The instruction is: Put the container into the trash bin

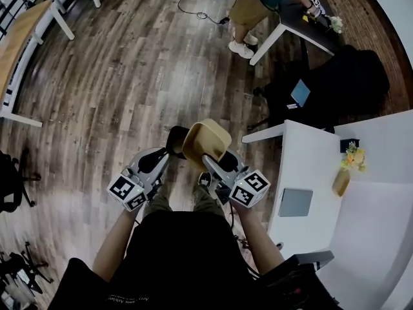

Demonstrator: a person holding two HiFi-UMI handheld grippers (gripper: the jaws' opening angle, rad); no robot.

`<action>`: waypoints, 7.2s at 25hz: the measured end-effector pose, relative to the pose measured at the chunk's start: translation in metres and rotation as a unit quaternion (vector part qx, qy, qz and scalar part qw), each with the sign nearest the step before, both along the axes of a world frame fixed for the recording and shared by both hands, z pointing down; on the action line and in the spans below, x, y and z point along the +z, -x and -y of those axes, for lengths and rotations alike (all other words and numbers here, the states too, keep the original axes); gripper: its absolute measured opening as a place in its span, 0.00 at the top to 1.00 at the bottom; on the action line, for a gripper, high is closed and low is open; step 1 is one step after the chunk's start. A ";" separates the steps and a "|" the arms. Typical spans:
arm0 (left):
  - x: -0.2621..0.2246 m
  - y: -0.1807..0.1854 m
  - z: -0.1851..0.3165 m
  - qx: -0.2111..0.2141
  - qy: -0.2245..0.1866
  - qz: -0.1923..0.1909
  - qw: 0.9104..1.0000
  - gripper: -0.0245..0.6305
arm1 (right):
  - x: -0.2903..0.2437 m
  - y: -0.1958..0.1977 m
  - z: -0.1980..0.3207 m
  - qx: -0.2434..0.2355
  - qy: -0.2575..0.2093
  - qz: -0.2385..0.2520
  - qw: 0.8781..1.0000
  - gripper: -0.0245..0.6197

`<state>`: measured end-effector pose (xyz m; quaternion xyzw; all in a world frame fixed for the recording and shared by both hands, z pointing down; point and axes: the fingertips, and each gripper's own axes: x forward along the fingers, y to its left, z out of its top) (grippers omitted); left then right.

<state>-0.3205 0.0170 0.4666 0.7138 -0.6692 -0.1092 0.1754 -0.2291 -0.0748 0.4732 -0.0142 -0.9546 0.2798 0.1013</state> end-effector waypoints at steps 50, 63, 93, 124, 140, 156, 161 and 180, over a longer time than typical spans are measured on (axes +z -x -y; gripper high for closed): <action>0.178 -0.026 -0.063 0.021 0.094 0.036 0.995 0.91 | 0.443 0.048 -0.013 0.085 -0.019 -0.276 0.957 0.62; 0.233 -0.020 -0.055 -0.002 0.095 -0.003 0.995 0.91 | 0.512 0.050 -0.015 0.087 -0.015 -0.294 0.952 0.62; 0.288 -0.034 -0.082 -0.010 0.130 -0.061 0.990 0.91 | 0.606 0.077 0.008 0.045 -0.004 -0.348 0.936 0.61; 0.288 -0.052 -0.079 0.029 0.139 -0.045 0.989 0.91 | 0.592 0.071 -0.006 0.000 -0.047 -0.349 0.936 0.62; 0.192 -0.015 -0.024 0.029 0.104 -0.012 0.994 0.91 | 0.454 0.079 -0.009 -0.054 -0.097 -0.326 0.939 0.64; 0.090 0.005 0.007 0.043 0.063 0.032 0.997 0.91 | 0.285 0.077 -0.035 -0.067 -0.133 -0.261 0.954 0.66; 0.069 0.008 0.020 0.055 0.046 0.067 0.995 0.91 | 0.228 0.078 -0.028 -0.050 -0.150 -0.220 0.962 0.67; 0.043 -0.024 0.036 0.074 0.026 0.082 0.994 0.91 | 0.147 0.027 -0.024 -0.017 -0.179 -0.196 0.964 0.70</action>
